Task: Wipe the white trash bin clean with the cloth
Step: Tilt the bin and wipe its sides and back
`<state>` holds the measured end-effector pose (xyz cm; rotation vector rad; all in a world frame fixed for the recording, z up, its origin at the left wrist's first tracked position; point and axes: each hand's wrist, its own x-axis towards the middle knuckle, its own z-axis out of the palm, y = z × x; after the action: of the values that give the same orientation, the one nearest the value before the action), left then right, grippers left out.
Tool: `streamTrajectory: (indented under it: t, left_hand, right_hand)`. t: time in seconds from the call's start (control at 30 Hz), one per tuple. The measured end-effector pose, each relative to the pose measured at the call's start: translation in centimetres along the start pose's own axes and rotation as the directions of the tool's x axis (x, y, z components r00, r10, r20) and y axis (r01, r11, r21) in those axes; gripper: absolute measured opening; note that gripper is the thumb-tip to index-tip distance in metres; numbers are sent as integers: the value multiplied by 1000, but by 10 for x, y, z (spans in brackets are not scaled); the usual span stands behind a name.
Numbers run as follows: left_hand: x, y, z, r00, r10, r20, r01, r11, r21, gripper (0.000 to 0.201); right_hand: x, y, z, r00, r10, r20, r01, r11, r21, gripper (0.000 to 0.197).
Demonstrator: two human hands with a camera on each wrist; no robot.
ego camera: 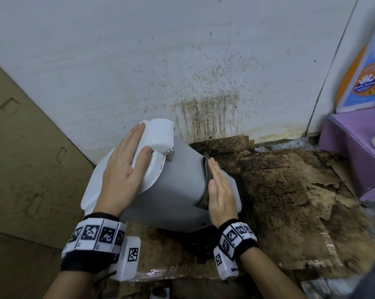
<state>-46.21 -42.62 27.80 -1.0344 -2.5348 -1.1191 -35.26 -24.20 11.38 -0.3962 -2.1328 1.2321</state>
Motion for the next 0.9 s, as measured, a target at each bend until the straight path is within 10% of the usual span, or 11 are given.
streamTrajectory:
  t: [0.47,0.9]
  left_hand:
    - [-1,-5,-5,999,-42,-16,41,999,-18,64]
    - [-1,-9,-4,999,-19,-40,20,1000,4,63]
  right_hand:
    - [-14,35,-5,954,299,-15,-299,954,31,61]
    - [10,-83,20,996,-13,87,12,1000,11,65]
